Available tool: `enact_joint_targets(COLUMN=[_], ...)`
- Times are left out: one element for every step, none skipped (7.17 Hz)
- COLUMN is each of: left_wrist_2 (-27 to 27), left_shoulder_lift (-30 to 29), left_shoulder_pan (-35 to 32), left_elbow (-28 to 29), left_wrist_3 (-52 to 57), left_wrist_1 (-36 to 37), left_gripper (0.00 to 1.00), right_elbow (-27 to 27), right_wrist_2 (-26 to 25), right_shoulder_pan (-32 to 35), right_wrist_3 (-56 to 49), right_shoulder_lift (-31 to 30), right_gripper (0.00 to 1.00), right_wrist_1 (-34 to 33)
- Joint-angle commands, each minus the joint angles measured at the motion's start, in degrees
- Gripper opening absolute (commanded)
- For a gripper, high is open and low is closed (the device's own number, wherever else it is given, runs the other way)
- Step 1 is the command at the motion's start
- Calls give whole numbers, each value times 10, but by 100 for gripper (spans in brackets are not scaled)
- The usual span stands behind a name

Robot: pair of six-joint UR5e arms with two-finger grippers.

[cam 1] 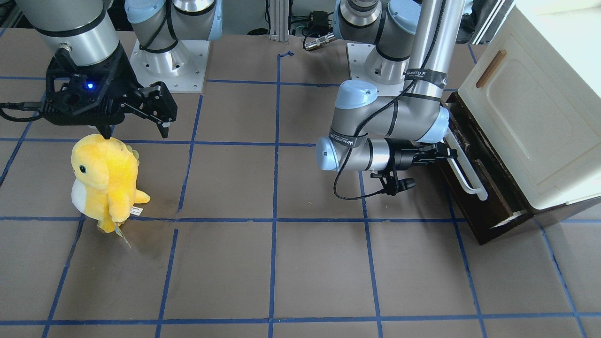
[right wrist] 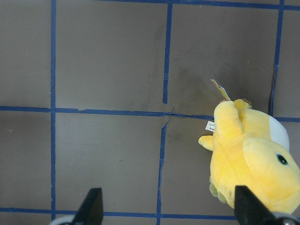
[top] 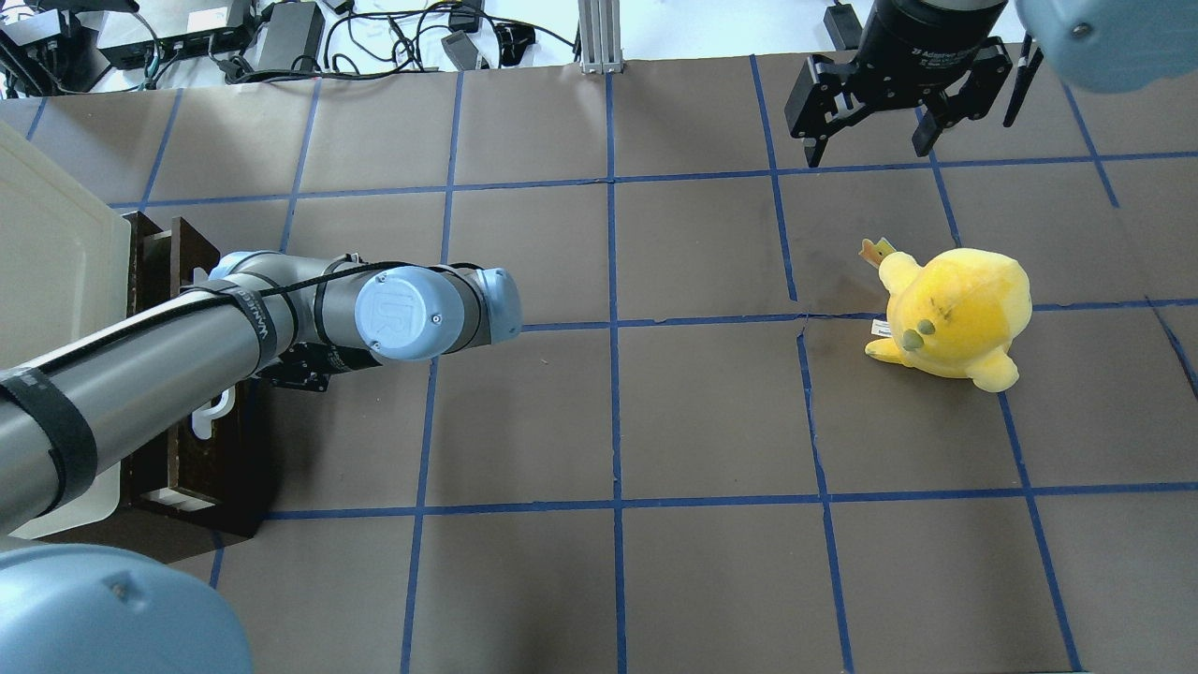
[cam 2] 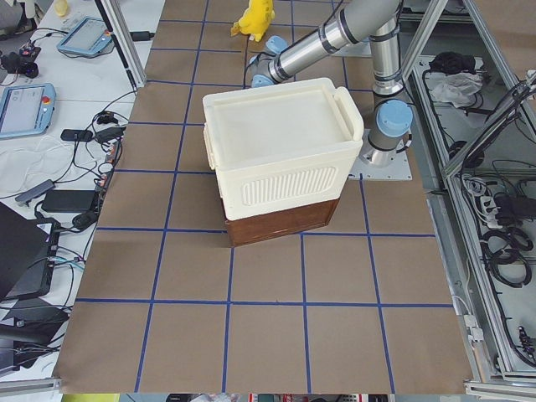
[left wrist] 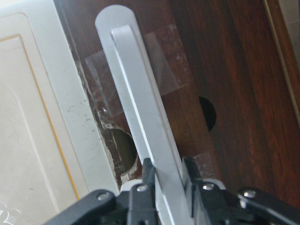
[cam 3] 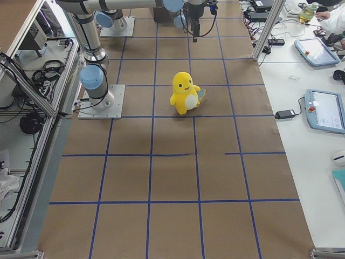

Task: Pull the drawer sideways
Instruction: 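Pull the handle with the left gripper, sliding the drawer out toward the robot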

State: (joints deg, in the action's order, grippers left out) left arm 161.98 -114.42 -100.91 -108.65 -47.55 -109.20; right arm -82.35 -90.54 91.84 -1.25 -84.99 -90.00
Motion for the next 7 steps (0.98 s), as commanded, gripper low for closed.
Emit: enact_joint_targets(left_wrist_2=[0, 0, 0, 0, 0, 0, 0], left_shoulder_lift=[1, 1, 0, -1, 0, 1, 1], left_shoulder_pan=[-3, -5, -12, -17, -17, -20, -29], left_elbow=[0, 0, 1, 6, 8, 8, 9], left_wrist_3=[3, 3, 5, 6, 6, 6, 7], left_wrist_1=[0, 0, 1, 0, -1, -1, -1], left_gripper=[8, 8, 8, 8, 8, 8, 8], right_elbow=[0, 0, 0, 0, 0, 0, 0], right_wrist_2=[0, 0, 0, 0, 0, 0, 0], right_shoulder_pan=[0, 0, 0, 0, 0, 0, 0], right_wrist_3=[0, -1, 0, 0, 0, 0, 0], right_shoulder_lift=[0, 0, 0, 0, 0, 0, 0], right_gripper=[100, 100, 100, 100, 100, 100, 100], right_wrist_1=[0, 0, 0, 0, 0, 0, 0])
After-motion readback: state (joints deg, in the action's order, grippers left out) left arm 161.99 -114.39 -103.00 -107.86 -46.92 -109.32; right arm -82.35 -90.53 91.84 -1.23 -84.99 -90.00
